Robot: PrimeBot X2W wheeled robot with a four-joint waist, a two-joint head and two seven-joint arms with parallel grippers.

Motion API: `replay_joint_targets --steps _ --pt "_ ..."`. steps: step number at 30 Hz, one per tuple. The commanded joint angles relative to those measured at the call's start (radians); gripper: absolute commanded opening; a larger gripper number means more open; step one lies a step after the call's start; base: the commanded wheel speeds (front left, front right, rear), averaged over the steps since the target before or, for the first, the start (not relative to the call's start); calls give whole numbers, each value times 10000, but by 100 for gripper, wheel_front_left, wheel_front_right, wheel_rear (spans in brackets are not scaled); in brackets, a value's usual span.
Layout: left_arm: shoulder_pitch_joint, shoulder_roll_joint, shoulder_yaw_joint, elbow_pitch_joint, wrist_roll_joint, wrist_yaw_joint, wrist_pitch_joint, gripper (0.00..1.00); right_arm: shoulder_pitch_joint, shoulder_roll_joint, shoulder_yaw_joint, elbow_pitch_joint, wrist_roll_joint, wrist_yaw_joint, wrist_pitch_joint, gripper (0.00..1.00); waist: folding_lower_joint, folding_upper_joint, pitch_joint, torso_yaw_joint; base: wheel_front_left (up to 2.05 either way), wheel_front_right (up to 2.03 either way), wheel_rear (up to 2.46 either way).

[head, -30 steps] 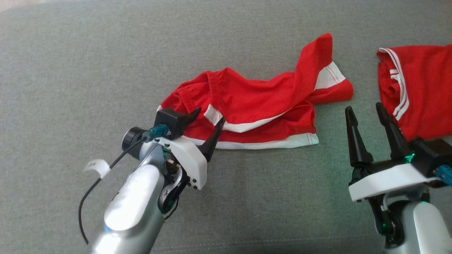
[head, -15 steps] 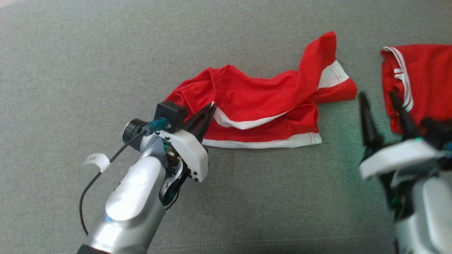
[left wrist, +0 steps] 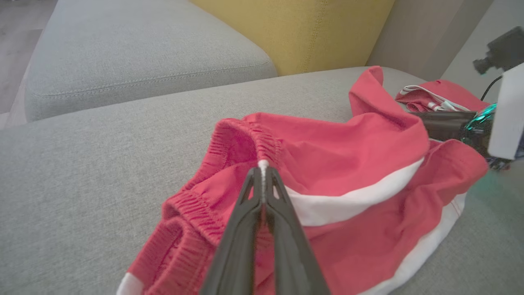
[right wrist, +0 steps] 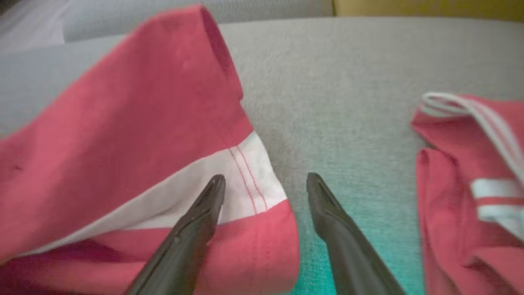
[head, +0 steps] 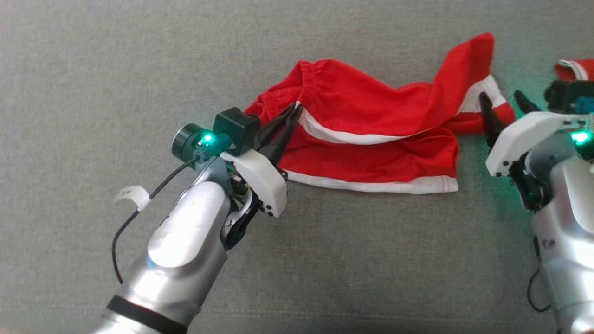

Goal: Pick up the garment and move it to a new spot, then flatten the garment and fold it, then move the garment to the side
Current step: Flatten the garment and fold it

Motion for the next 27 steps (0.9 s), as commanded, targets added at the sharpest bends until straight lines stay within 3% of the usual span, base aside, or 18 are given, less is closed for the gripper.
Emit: replay_joint_targets --steps 1,3,4,5,6,15,20,27 --pt "-474 71 244 -225 -103 61 -143 0 -347 -155 296 10 84 -9 122 100 0 0 98 109 0 0 0" --pt "-528 58 187 -169 -150 103 -294 0 -574 -229 494 552 169 -9 328 98 0 0 121 141 0 0 0" --pt "-545 53 166 -142 -182 118 -355 0 -664 -264 575 750 235 -9 374 47 0 0 132 154 0 0 0" --pt "-556 50 156 -121 -209 144 -430 0 -717 -285 666 967 336 -9 503 20 0 0 130 159 0 0 0" --pt "-562 48 155 -111 -217 185 -525 0 -743 -304 796 1143 438 -9 669 0 0 0 120 156 0 0 0" --pt "-399 355 523 -598 -198 629 -1207 0 -372 -547 1436 59 1486 -9 -572 0 0 0 -313 -29 0 0 0" --pt "-203 872 942 -1533 -165 992 -1331 0 342 -744 1567 -1789 1922 -9 -1244 0 0 0 -775 -240 0 0 0" --pt "-41 1610 1676 -3210 -248 1538 -1250 0 1181 -672 841 -4965 1846 -9 -1367 0 0 0 -1531 -455 0 0 0"
